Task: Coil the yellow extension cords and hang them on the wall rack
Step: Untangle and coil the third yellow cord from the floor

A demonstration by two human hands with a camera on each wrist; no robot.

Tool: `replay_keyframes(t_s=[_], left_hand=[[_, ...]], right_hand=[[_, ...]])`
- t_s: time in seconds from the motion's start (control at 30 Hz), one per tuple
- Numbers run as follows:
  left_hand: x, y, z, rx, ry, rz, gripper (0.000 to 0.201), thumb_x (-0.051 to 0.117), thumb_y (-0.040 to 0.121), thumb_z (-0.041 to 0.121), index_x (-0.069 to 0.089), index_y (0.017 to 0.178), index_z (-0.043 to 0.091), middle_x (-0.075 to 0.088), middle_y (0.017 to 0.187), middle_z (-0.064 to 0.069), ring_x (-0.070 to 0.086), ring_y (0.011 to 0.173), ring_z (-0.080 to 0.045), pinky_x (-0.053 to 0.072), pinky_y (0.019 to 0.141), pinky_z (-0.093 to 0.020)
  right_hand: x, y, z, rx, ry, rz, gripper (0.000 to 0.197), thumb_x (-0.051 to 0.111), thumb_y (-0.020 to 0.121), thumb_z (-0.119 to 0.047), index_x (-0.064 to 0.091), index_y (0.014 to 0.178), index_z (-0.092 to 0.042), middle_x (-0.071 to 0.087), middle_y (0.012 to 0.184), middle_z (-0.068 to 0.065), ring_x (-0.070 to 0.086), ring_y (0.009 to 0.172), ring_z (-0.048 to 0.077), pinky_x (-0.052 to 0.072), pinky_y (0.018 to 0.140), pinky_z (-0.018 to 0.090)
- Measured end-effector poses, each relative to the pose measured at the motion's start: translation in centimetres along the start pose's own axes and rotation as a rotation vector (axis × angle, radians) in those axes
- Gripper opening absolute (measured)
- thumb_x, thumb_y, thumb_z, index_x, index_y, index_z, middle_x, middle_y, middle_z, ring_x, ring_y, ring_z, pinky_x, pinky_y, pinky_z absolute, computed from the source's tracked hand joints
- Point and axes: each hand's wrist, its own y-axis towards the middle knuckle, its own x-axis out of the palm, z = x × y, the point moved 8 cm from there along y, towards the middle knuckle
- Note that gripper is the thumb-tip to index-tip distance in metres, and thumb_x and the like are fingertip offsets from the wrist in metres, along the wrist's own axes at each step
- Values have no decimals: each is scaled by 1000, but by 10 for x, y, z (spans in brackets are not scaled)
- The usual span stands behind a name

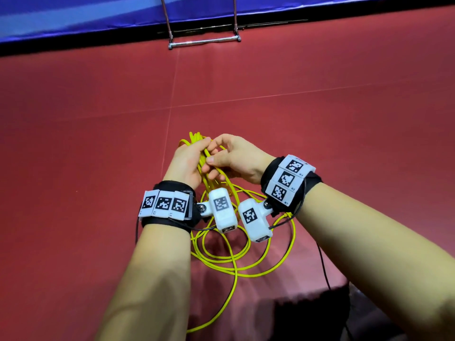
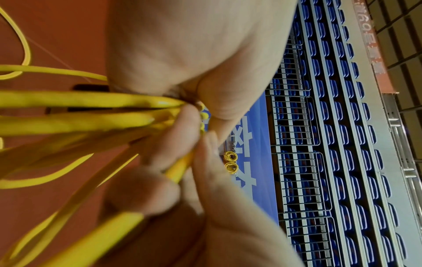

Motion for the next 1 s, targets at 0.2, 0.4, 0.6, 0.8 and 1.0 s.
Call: replay_keyframes(t_s=[0.2, 0.4, 0.6, 0.8, 1.0], left_hand=[[-25, 9, -5, -19, -76, 208, 28, 50, 92, 11, 48, 64, 7, 50, 53, -11, 48, 38, -21, 46, 51, -31], [-66, 12, 14, 77, -340, 367, 23, 55, 78, 10, 43, 58, 12, 44, 54, -1, 51, 54, -22, 46, 64, -30], [-104, 7, 33, 189, -389, 487, 25, 56, 78, 5, 37, 64, 14, 36, 54, -1, 38, 48, -20, 41, 52, -28], [-116, -3, 50, 248, -424, 520, 28, 52, 85, 4, 39, 62, 12, 40, 52, -3, 41, 43, -21, 41, 49, -24], [-117, -6, 63, 310, -480, 518, 22, 51, 91, 3, 48, 71, 10, 47, 51, 1, 57, 48, -18, 49, 56, -28]], right_hand=[[5, 1, 6, 22, -169, -117, 34, 55, 92, 8, 30, 98, -14, 64, 73, 22, 61, 54, 27, 48, 48, 31], [-12, -8, 30, 89, -432, -286, 24, 59, 87, 12, 52, 95, -9, 59, 64, 10, 61, 60, 27, 51, 58, 33], [-47, -7, 31, 79, -612, -157, 17, 62, 76, -1, 67, 89, -12, 61, 69, 10, 60, 61, 23, 46, 61, 30], [-95, 1, 27, 107, -915, 36, 11, 65, 88, -14, 65, 77, -15, 66, 70, 7, 61, 61, 16, 50, 67, 30], [-127, -6, 35, 191, -1201, 161, 14, 58, 86, -23, 68, 82, -14, 69, 65, -1, 62, 66, 17, 50, 70, 30]])
